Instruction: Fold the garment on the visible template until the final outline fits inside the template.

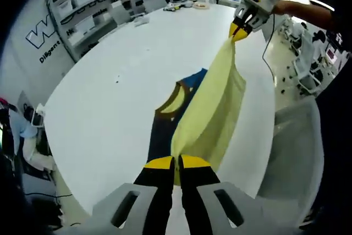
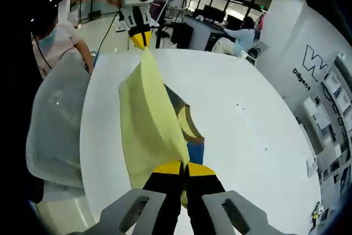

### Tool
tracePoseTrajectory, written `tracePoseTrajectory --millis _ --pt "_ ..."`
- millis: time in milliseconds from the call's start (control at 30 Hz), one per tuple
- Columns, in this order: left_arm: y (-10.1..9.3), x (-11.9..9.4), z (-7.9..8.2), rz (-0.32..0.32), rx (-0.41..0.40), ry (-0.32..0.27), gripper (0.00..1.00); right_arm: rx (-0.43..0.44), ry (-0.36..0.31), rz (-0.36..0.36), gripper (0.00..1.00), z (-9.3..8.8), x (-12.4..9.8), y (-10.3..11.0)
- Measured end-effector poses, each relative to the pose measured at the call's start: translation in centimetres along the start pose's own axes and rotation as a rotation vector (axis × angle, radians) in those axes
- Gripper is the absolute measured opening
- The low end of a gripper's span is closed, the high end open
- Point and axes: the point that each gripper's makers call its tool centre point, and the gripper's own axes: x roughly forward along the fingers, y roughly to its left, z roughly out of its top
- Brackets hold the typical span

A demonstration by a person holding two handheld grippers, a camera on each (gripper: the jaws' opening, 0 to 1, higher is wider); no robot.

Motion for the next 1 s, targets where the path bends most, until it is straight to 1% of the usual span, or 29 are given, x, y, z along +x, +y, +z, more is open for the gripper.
tracePoseTrajectory --millis 200,333,433,467,500,533,667,767,867,1000 --pt "1.3 1.6 -0.2 0.036 0.002 0.01 0.02 0.0 0.01 -0.037 0.0 -0.4 1.8 -1.0" --pt "2.1 2.7 -0.5 0.05 -0.013 0.021 0.02 -0.001 0.034 -0.053 0.0 -1.0 3.4 -1.5" --pt "2.6 3.7 -0.8 0.066 -0.009 0.035 0.02 -0.011 0.051 -0.063 0.0 -1.4 4.4 -1.6" --pt "3.2 4.2 -1.1 0.073 -0.01 0.043 0.02 -0.017 0.058 -0.065 0.0 -1.5 4.8 -1.7" --pt "3.3 4.5 -1.3 0.076 -0.012 0.05 0.02 -0.022 0.059 -0.069 0.0 -1.6 5.1 -1.8" --pt "3.4 4.9 -1.6 0.078 -0.013 0.062 0.02 -0.02 0.06 -0.073 0.0 -1.6 5.3 -1.9" --pt "3.9 5.8 -2.1 0.089 -0.001 0.079 0.02 0.001 0.064 -0.087 0.0 -1.8 6.2 -2.4" --pt "4.6 6.4 -2.0 0.103 -0.007 0.066 0.02 0.015 0.081 -0.097 0.0 -2.4 7.1 -3.0" --pt "5.0 7.1 -2.1 0.11 -0.021 0.071 0.02 0.028 0.089 -0.096 0.0 -2.9 8.0 -3.1" --pt "5.6 8.2 -2.5 0.126 -0.014 0.083 0.01 0.036 0.093 -0.093 0.0 -3.8 9.4 -3.1"
